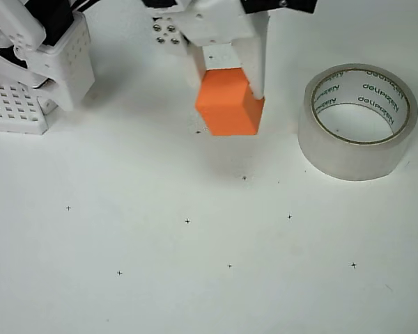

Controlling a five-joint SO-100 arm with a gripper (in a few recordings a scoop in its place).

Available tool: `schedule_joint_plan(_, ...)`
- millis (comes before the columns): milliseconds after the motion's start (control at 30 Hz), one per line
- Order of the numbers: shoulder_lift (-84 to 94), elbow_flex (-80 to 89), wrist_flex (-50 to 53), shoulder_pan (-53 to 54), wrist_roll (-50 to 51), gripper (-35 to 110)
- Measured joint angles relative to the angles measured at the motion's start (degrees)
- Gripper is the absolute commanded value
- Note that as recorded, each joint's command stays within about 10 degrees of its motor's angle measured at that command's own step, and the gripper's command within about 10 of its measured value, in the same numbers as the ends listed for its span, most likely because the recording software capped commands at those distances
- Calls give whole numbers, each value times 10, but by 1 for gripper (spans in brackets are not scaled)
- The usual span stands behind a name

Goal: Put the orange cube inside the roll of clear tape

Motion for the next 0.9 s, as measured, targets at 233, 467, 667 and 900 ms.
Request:
schedule_joint_plan(233, -87, -89, 0, -52, 3, 16)
schedule_joint_plan(467, -185, -173, 0, -89, 3, 16)
schedule_joint_plan(667, -230, -213, 0, -104, 3, 16)
schedule_joint_plan(900, -290, -243, 0, -127, 3, 16)
